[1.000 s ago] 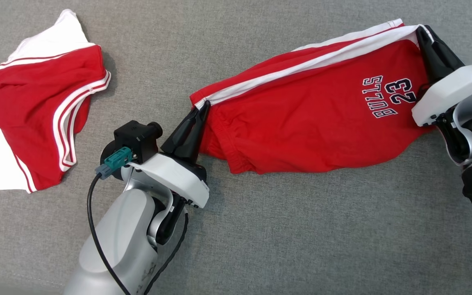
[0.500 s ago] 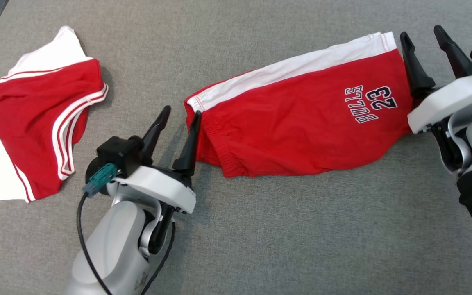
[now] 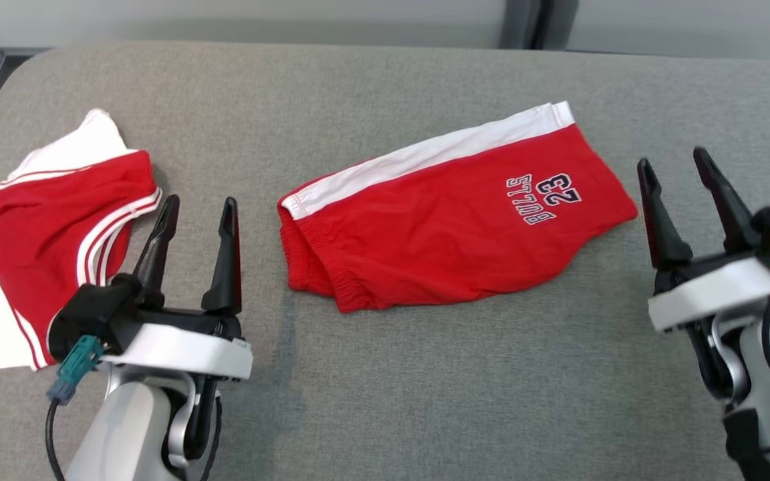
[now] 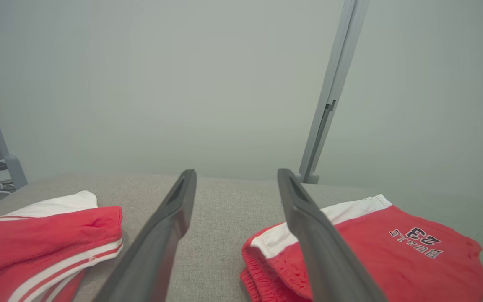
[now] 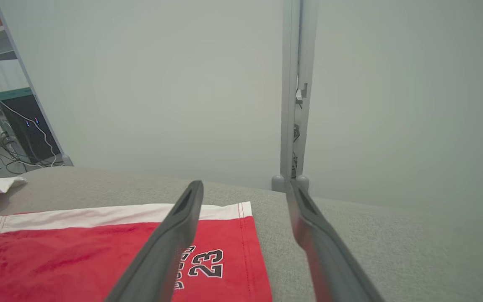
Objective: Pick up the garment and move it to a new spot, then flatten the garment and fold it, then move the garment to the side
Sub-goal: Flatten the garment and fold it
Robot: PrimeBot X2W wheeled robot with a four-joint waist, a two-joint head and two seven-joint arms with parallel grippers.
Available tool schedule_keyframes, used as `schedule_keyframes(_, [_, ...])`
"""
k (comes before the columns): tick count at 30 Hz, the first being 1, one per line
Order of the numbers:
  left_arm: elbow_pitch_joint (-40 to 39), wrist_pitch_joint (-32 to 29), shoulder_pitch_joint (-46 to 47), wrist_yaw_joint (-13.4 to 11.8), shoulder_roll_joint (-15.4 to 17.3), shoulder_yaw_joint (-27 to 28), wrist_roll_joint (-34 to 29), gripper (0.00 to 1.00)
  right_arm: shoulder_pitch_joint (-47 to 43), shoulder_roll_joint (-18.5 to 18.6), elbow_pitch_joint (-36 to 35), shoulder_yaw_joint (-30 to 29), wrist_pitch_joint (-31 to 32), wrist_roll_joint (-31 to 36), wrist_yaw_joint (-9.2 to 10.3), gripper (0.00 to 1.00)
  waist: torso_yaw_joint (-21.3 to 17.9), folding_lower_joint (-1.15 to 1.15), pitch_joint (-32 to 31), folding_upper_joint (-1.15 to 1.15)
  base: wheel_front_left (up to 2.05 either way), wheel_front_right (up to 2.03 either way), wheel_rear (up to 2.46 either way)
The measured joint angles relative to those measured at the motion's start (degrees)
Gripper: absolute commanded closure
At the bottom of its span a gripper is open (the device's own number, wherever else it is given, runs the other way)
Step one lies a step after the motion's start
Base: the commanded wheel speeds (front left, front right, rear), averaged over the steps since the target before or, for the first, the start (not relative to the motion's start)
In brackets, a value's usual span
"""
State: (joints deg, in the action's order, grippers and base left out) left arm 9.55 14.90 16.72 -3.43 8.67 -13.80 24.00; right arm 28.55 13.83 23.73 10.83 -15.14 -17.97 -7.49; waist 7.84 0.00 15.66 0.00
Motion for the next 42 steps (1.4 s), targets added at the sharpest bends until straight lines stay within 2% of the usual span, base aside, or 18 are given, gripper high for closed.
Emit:
schedule_keyframes(10, [-1.83, -0.24, -6.56, 0.01, 2.52, 0.76, -1.40, 0.00, -13.44, -4.55, -12.46, -6.55, 4.72, 4.26, 0.00, 0.00, -3.07, 0.00, -3.63, 0.00, 0.00, 0.00, 0.00])
schedule_keyframes(22, [-2.11, -1.60, -7.96, -0.43, 2.75, -0.15, -1.15, 0.00, -16.11, -5.65, -17.72, -8.29, 8.32, 4.74, 0.00, 0.00, -2.82, 0.00, -3.43, 0.00, 0.00, 0.00, 0.00])
schedule_keyframes(29, [-1.97, -1.66, -7.21, -0.43, 2.89, -0.48, -0.94, 0.00, -15.53, -5.24, -17.77, -8.66, 8.83, 4.30, 0.00, 0.00, -2.48, 0.00, -2.97, 0.00, 0.00, 0.00, 0.00])
schedule_keyframes(34, [-3.13, -1.77, -5.47, -0.32, 2.81, -0.89, -0.96, 0.00, -11.06, -3.70, -16.71, -8.43, 8.99, 3.81, 0.00, 0.00, -1.83, 0.00, -0.98, 0.00, 0.00, 0.00, 0.00])
schedule_keyframes(42, [-3.96, -1.26, -2.02, 0.62, 1.75, -1.99, -1.14, 0.00, 0.02, -0.20, -4.69, -3.38, 8.05, 1.58, 0.00, 0.00, 0.04, 0.00, 4.64, 0.00, 0.00, 0.00, 0.00])
